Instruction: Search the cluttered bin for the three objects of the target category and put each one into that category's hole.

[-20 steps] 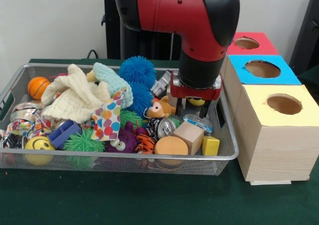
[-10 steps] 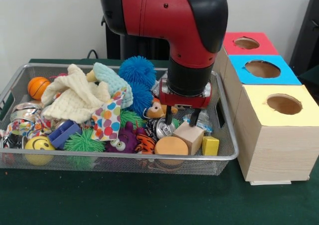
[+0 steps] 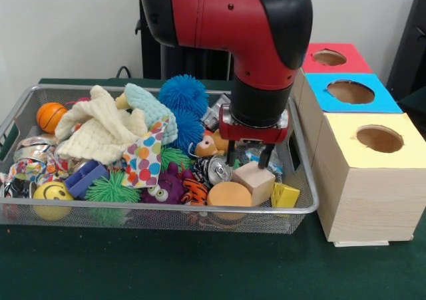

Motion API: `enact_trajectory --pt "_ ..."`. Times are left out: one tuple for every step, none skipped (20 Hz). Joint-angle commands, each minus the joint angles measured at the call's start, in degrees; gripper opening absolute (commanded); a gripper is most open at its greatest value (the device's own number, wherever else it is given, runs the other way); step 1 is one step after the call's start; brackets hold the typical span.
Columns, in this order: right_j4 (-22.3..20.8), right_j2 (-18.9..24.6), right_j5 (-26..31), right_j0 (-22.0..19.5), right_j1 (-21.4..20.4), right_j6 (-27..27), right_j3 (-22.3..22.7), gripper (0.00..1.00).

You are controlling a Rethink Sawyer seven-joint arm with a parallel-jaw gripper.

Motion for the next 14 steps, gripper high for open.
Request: enact_trajectory --pt "-0.41 2.83 -2.61 3.23 -1.45 7.95 7.5 1.0" --pt "-0.32 2.79 -2.0 3.17 -1.88 7.65 7.8 1.0" --pt "-0.38 2.67 -1.73 3.1 -2.1 7.31 7.81 1.0" --pt "-0.37 2.67 -1.5 2.93 -2.16 6.94 7.87 1.0" --pt "-0.35 2.68 -1.26 2.77 -2.23 6.58 7.93 1.0" --pt "-0.44 2.71 -1.05 2.53 -1.96 6.01 7.45 1.0" --pt "-0.19 2.97 -0.99 2.16 -1.37 5.78 7.28 1.0" --pt "0.06 3.23 -0.92 1.8 -0.78 5.55 7.11 1.0" --pt "0.29 3.69 -1.37 1.34 0.22 5.37 6.99 1.0" --pt "0.23 4.1 -2.25 0.84 1.32 4.99 6.55 1.0" --pt "0.18 4.51 -3.12 0.34 2.43 4.62 6.1 1.0" --pt "-0.06 4.63 -3.75 0.08 3.36 4.35 5.62 1.0" --pt "-0.37 4.72 -4.39 -0.15 4.19 4.01 5.03 1.0" --pt "-0.7 4.49 -4.33 -0.14 4.65 3.84 4.65 1.0"
